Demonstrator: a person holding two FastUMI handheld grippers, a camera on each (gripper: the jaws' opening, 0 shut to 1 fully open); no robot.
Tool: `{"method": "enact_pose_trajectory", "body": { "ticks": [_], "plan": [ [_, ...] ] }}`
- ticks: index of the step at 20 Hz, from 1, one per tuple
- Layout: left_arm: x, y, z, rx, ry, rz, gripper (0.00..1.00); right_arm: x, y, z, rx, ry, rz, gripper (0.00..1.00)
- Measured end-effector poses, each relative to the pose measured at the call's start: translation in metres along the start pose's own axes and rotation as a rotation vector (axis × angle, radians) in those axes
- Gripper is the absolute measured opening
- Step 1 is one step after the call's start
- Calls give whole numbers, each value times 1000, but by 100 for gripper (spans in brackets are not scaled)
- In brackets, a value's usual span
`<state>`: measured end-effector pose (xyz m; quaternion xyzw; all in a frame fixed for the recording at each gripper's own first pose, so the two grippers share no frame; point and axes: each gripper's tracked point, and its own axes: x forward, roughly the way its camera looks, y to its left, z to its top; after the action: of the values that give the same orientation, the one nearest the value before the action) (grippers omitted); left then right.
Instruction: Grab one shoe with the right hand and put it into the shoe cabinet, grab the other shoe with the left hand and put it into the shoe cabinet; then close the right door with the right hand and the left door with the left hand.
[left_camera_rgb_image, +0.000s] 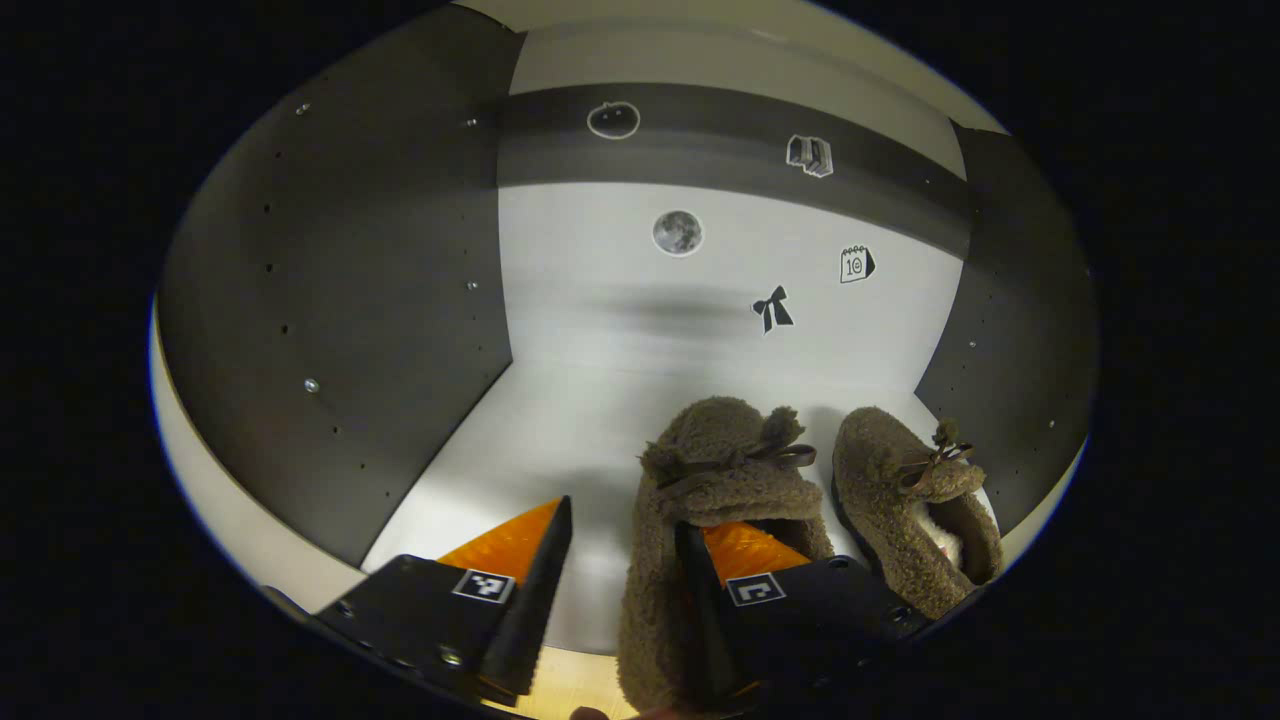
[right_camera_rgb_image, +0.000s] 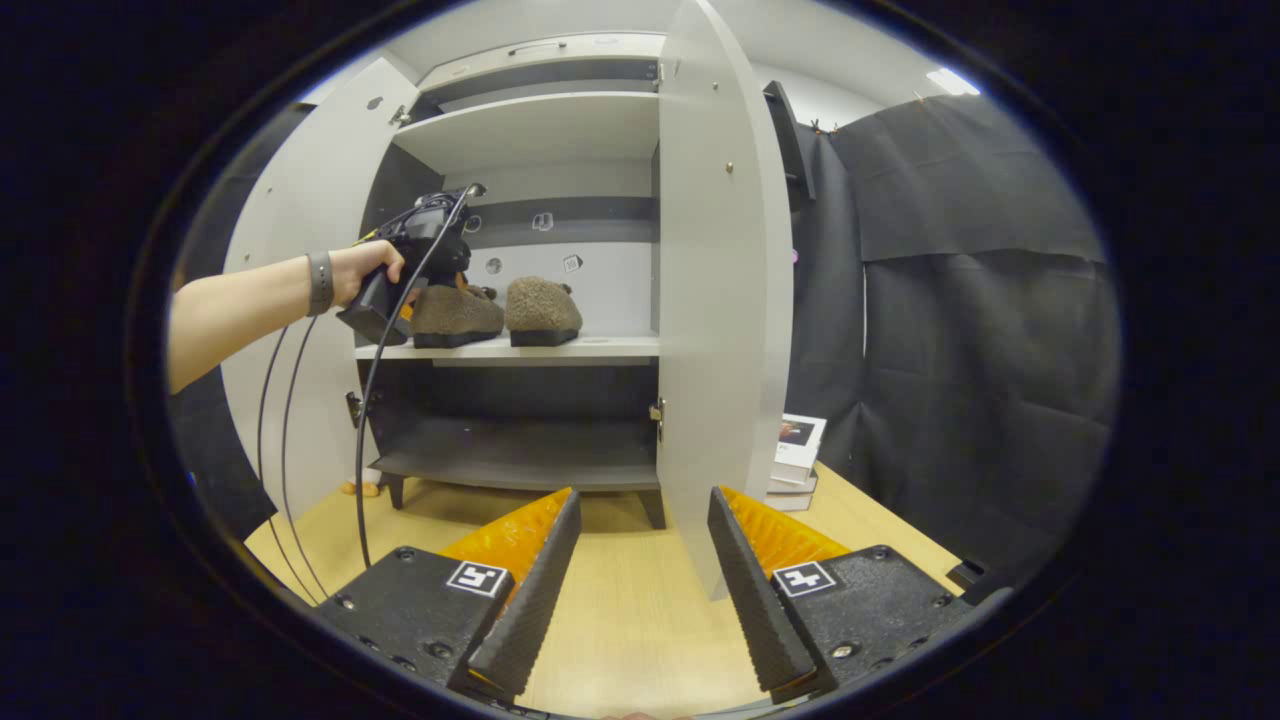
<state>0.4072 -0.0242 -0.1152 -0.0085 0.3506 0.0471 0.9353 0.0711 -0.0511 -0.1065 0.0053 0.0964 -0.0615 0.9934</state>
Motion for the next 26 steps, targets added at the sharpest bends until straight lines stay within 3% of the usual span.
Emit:
{"method": "enact_pose_trajectory", "body": {
  "ticks": [2,6,10,11,12,13,14,15,19,26],
  "plan": [
    [-16,4,3,-2,-23,6,77,0,2,0,-1,0,5,82],
    [-64,4,23,-11,-184,-24,92,-1,7,2,-2,-3,18,82],
    [-128,-5,34,-2,-377,-121,92,-2,13,8,0,-17,36,82],
    [-143,-5,31,-4,-410,-144,78,-3,15,11,-1,-23,39,82],
    [-159,-8,29,-13,-448,-175,92,-5,16,13,-2,-31,44,82],
    [-176,-11,29,-24,-486,-221,92,-6,18,17,-3,-41,51,82],
    [-193,-14,24,-30,-508,-258,79,-7,19,20,-6,-47,60,82],
    [-205,-14,15,-23,-525,-281,92,-9,20,23,-6,-54,68,82],
    [-247,-1,-29,22,-569,-261,92,-18,19,35,15,-84,77,82],
    [-282,19,-122,-10,-556,-228,92,-36,16,42,29,-97,83,82]
  ]
}}
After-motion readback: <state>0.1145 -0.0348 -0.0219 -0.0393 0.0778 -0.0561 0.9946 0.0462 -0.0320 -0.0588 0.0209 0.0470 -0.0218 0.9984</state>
